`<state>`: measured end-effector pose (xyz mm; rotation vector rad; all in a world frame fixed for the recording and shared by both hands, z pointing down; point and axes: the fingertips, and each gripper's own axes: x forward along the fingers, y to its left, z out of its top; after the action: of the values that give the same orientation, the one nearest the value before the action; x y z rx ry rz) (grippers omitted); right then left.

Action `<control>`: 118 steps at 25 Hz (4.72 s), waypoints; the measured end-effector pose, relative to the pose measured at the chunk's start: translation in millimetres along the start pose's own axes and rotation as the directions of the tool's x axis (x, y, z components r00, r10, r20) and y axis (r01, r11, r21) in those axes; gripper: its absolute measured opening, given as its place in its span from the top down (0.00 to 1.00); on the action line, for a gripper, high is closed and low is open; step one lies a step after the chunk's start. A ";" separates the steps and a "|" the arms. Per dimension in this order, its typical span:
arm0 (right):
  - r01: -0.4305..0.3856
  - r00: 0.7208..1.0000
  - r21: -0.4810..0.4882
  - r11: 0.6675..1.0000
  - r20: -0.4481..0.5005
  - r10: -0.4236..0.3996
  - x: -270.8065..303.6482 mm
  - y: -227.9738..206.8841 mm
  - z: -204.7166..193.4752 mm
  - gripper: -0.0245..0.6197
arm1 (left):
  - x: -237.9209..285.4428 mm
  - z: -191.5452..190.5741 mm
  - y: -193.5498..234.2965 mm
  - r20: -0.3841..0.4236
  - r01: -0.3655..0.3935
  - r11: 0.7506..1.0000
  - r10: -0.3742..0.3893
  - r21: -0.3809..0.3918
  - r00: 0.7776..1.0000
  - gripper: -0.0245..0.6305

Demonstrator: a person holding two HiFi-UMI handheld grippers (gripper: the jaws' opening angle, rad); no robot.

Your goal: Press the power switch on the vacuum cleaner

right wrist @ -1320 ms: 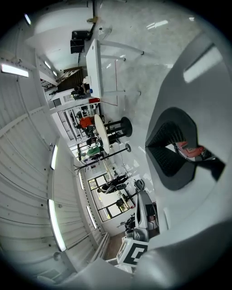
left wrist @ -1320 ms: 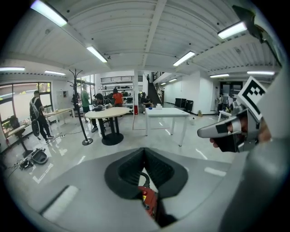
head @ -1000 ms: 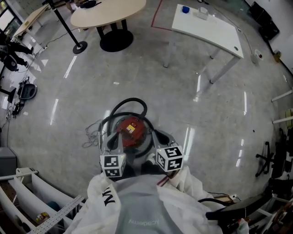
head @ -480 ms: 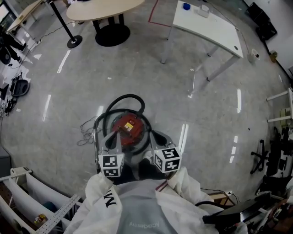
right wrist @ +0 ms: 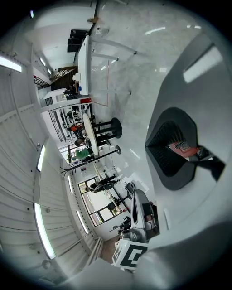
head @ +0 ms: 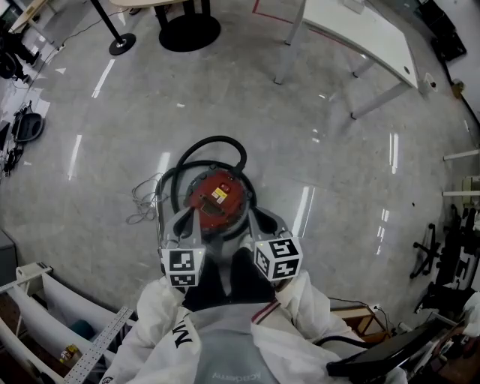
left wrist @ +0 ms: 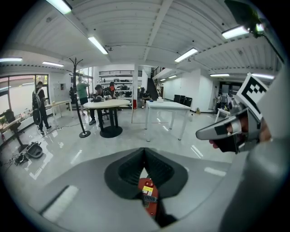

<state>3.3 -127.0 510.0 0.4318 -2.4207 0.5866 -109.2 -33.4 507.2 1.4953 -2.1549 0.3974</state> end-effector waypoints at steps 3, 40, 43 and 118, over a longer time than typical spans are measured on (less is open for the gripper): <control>0.011 1.000 0.001 1.000 -0.017 -0.011 9.8 -1.4 -9.1 0.96 | 6.3 -9.7 3.1 -0.011 0.011 1.000 -0.011 -0.005 1.000 0.96; 0.071 0.990 0.019 0.997 -0.125 -0.068 154.0 -35.0 -138.2 0.96 | 113.9 -162.7 26.8 -0.142 0.066 0.993 -0.079 -0.095 0.987 0.96; 0.079 0.988 0.007 0.997 -0.133 -0.078 162.8 -40.0 -145.0 0.96 | 116.3 -166.1 24.4 -0.147 0.071 0.993 -0.085 -0.097 0.986 0.96; 0.085 0.915 -0.184 0.979 -0.374 -0.150 269.6 -95.4 -225.8 0.96 | 117.7 -176.9 37.7 -0.156 0.069 0.987 -0.092 -0.146 0.983 0.96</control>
<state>-53.4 -138.8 869.7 0.3514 -2.0283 0.3737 -138.5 -25.7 720.8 1.4163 -1.9472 0.3211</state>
